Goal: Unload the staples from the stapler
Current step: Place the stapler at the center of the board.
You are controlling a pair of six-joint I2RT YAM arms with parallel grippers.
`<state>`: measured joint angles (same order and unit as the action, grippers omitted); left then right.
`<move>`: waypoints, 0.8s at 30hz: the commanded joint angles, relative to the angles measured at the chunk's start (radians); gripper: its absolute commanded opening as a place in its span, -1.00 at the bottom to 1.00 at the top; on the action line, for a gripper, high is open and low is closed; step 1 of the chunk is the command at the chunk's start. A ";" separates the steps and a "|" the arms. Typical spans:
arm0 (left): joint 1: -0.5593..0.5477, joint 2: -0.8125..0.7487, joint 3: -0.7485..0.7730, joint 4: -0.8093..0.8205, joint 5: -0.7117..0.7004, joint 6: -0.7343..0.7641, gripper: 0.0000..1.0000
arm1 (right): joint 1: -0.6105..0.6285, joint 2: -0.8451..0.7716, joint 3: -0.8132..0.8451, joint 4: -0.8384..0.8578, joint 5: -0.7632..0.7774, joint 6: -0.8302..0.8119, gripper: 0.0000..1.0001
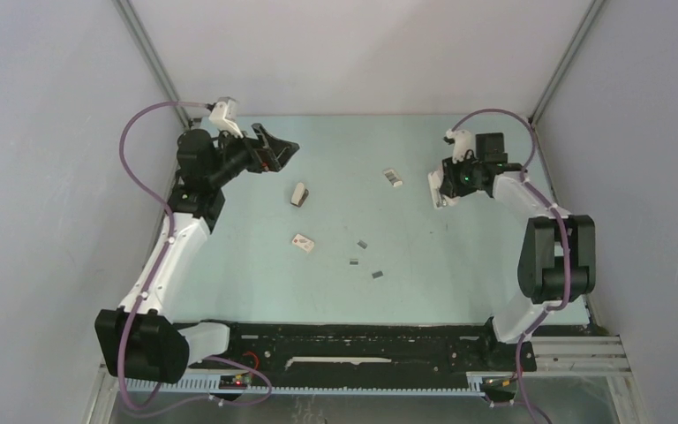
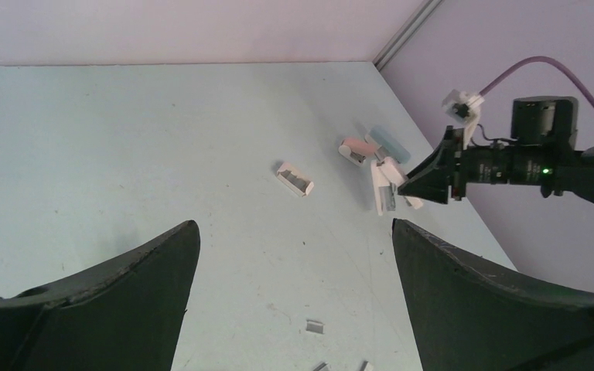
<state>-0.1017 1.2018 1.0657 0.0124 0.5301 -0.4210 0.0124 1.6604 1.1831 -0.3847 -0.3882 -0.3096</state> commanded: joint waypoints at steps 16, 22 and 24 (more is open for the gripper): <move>0.044 -0.109 -0.017 0.015 0.002 0.015 1.00 | 0.146 0.425 0.466 -0.165 0.297 0.026 -0.66; 0.048 -0.101 -0.019 0.017 0.004 0.013 1.00 | 0.149 0.454 0.484 -0.179 0.287 0.022 -0.24; 0.048 -0.098 -0.021 0.017 0.002 0.016 1.00 | 0.145 0.432 0.474 -0.181 0.266 0.027 0.03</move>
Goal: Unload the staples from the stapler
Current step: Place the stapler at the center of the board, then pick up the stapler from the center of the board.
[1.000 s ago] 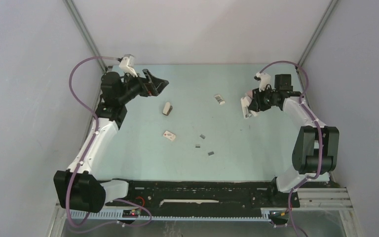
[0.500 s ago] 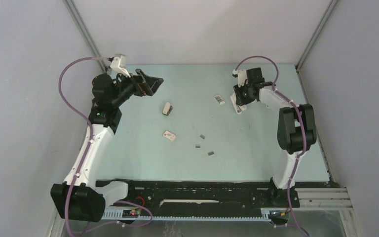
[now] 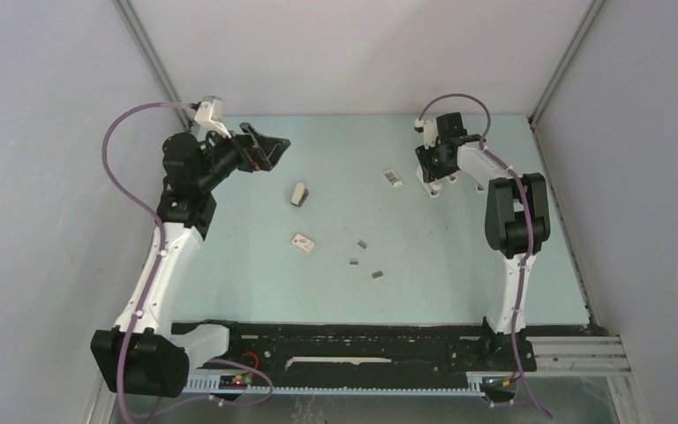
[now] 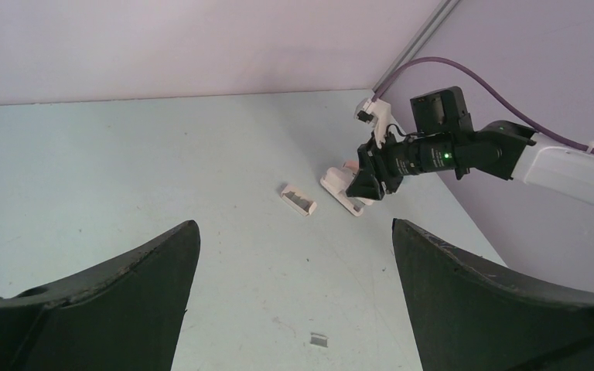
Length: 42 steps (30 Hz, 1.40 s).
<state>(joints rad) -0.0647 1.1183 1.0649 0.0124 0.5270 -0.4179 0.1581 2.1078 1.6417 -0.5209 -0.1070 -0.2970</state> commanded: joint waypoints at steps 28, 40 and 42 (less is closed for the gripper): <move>0.118 0.099 -0.062 0.041 -0.079 0.025 1.00 | -0.118 -0.896 -0.542 -0.073 -1.028 -0.237 0.71; 0.097 0.298 -0.026 0.000 -0.045 0.017 1.00 | -0.070 -0.883 -0.613 -0.107 -1.048 -0.395 0.87; 0.077 0.327 0.000 -0.072 -0.088 0.052 1.00 | -0.068 -0.876 -0.608 -0.112 -1.038 -0.391 0.86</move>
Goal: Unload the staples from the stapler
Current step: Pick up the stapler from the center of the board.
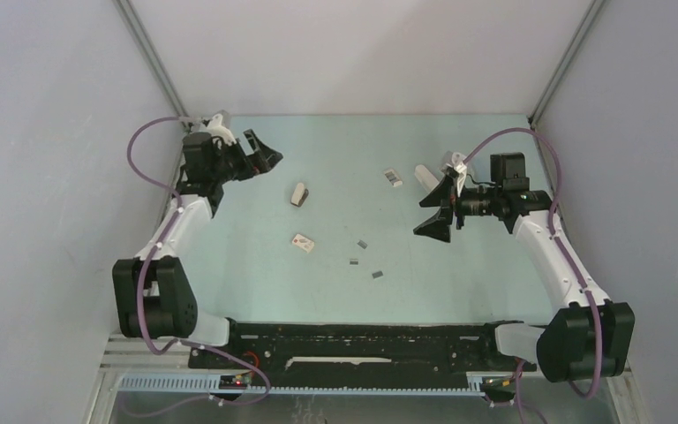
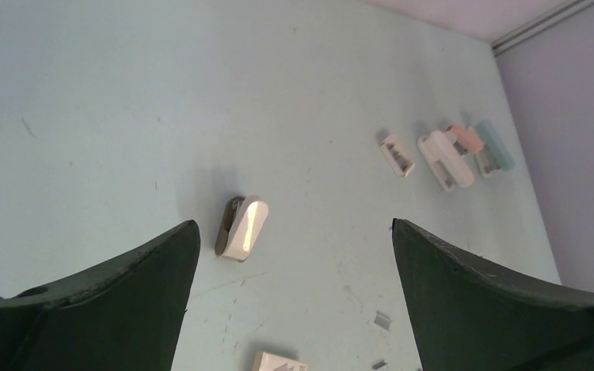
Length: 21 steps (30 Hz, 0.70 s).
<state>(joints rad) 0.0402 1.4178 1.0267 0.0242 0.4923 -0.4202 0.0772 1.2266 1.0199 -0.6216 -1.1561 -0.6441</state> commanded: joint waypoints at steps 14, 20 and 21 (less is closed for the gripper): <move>-0.195 0.228 0.242 -0.402 -0.274 0.269 1.00 | 0.028 0.015 0.026 -0.032 0.019 -0.049 0.86; -0.203 0.255 0.263 -0.408 -0.312 0.273 1.00 | 0.032 0.017 0.025 -0.031 0.025 -0.049 0.86; -0.205 0.260 0.270 -0.406 -0.314 0.273 1.00 | 0.032 0.019 0.026 -0.029 0.026 -0.047 0.86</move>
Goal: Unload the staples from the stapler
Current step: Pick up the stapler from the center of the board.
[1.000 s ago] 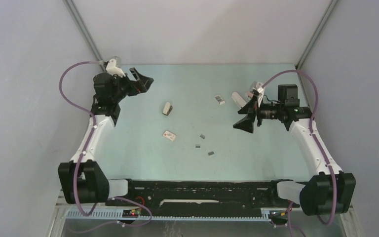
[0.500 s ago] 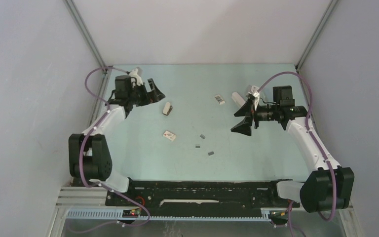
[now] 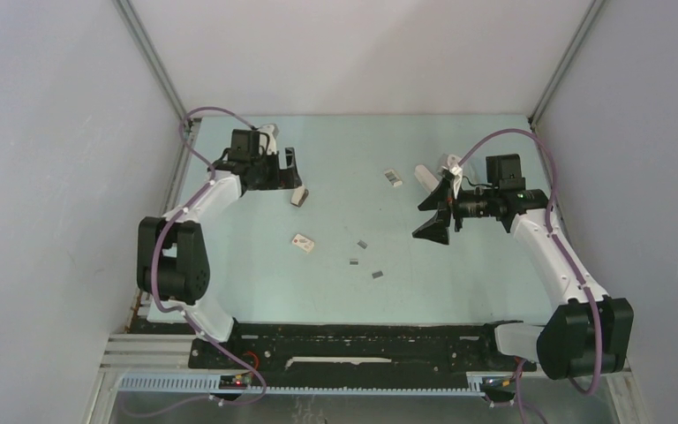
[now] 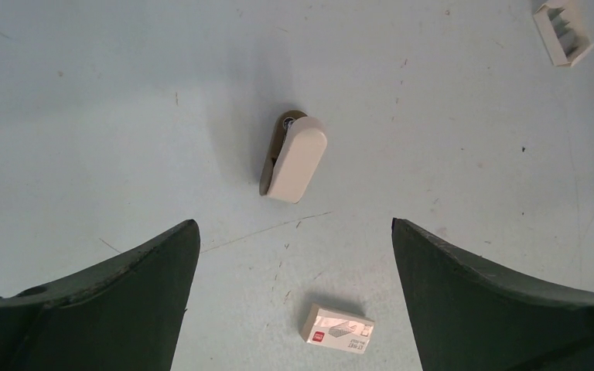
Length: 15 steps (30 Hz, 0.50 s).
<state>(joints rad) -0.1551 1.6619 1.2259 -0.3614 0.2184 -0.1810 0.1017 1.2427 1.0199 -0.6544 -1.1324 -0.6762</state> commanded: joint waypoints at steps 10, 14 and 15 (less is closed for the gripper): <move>-0.034 0.119 0.150 -0.019 -0.029 0.034 0.92 | 0.007 0.008 0.026 0.014 0.011 0.000 0.84; -0.041 0.152 0.176 -0.030 -0.048 0.031 0.88 | 0.010 0.012 0.026 0.015 0.014 0.002 0.84; -0.041 0.162 0.188 -0.036 -0.051 0.031 0.87 | 0.011 0.013 0.026 0.015 0.017 0.003 0.84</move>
<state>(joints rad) -0.1867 1.7985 1.3338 -0.3866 0.1925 -0.1707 0.1051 1.2495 1.0199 -0.6540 -1.1221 -0.6746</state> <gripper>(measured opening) 0.948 0.924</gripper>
